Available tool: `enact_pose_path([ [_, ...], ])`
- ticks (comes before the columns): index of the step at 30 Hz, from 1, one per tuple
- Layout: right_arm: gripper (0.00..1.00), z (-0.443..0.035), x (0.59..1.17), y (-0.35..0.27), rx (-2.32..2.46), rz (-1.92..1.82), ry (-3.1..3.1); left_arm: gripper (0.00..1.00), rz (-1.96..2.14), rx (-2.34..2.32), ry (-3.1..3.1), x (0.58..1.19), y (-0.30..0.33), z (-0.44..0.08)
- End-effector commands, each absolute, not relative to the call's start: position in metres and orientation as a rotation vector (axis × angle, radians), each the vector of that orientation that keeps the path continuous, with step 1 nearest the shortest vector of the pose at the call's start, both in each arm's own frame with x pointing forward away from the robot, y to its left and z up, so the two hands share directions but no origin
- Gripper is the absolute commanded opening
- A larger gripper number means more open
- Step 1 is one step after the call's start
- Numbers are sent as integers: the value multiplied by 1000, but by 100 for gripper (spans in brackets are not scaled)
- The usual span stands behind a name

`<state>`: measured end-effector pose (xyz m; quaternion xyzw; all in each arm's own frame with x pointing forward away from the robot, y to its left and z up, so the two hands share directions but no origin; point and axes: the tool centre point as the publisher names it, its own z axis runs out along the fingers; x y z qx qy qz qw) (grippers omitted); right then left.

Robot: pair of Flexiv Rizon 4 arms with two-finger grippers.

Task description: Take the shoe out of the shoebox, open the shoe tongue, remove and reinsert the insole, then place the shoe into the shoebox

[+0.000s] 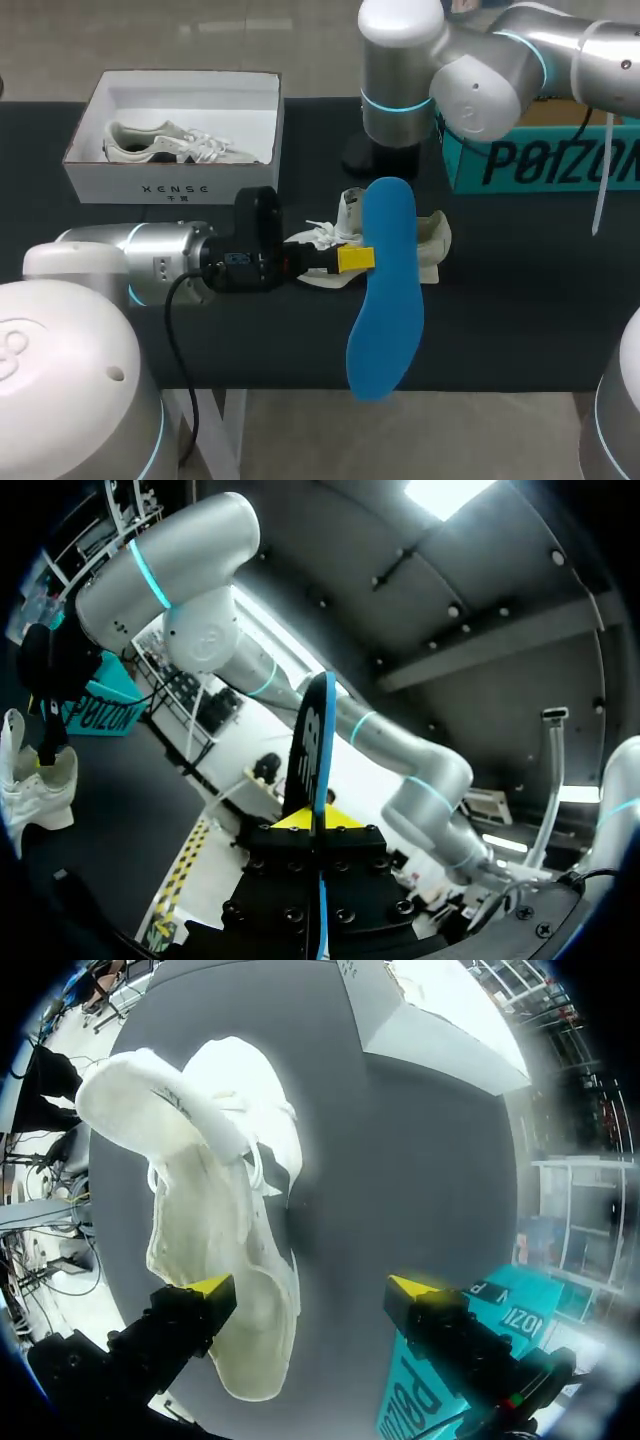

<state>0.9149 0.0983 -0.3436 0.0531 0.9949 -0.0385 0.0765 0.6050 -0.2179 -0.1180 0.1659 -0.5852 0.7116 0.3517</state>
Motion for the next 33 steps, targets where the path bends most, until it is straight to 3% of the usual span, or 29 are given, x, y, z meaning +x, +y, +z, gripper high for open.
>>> enact_pose_path([
  [1,100,-355,917,106,139,-120,3005,0,1843,430,-1514,605,-219,-118],
  [4,100,-364,916,108,136,-112,3024,0,1843,430,-1514,605,-219,-118],
  [6,54,-369,917,108,138,-104,3027,0,1843,430,-1514,605,-219,-118],
  [8,38,-373,919,110,128,-76,3033,0,1843,430,-1514,605,-219,-118],
  [12,22,-377,920,115,99,-76,3049,0,1843,430,-1514,605,-219,-118],
  [14,2,-378,916,115,99,-77,3061,0,1843,430,-1514,605,-219,-118],
  [26,0,-379,911,110,105,-70,3074,0,1843,430,-1514,605,-219,-118],
  [33,0,-335,919,87,1130,-157,2946,0,1843,430,-1514,605,-219,-118],
])
